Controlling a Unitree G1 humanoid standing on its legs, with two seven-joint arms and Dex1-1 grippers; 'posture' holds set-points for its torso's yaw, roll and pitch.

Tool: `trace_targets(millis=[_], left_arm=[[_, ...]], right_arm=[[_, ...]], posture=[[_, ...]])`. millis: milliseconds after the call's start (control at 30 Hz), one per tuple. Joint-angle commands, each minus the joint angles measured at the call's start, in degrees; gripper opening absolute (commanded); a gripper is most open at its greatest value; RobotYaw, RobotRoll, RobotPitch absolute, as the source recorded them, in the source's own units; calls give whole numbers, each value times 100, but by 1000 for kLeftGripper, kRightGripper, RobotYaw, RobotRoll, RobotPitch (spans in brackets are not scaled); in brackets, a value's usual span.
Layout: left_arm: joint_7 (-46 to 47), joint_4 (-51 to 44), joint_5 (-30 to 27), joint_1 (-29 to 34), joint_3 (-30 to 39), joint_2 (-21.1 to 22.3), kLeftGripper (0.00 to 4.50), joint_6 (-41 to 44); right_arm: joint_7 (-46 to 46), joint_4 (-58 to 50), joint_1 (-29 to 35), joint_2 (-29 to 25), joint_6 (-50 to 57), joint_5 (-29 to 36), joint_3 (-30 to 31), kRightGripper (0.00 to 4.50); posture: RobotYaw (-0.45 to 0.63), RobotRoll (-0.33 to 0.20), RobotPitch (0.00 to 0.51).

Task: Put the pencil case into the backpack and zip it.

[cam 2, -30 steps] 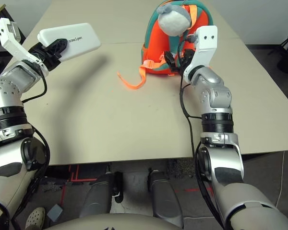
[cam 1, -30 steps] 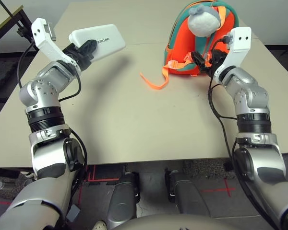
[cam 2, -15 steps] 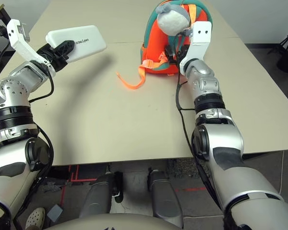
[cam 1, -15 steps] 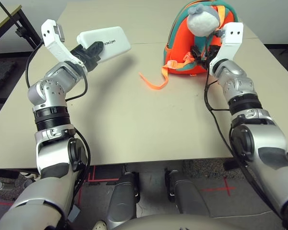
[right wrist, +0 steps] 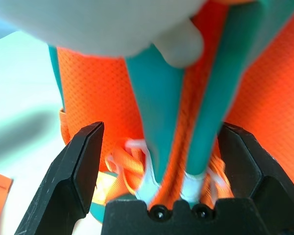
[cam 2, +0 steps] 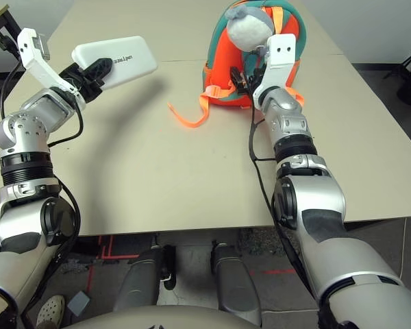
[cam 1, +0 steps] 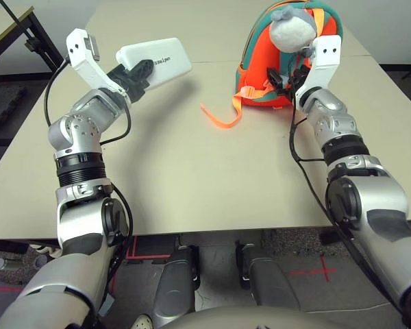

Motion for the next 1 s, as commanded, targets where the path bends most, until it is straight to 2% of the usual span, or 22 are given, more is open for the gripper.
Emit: trace_targets(millis=[33, 133, 933, 1000], left_arm=[[-120, 48, 29, -192, -66, -24, 1274, -163], [-128, 62, 25, -211, -84, -26, 1274, -177], [-82, -167, -33, -114, -118, -79, 1274, -72], [-73, -188, -38, -110, -120, -91, 1274, -61]], right_arm=[[-98, -97, 44, -25, 69, -3, -24, 4189], [-142, -60, 16, -34, 62, 10, -52, 4500], [-88, 63, 5, 26, 32, -2, -49, 4500], [-139, 78, 2, 17, 33, -19, -51, 4126]], posture=[[-92, 0, 136], [-90, 0, 135], [-72, 0, 134], [-72, 0, 134]])
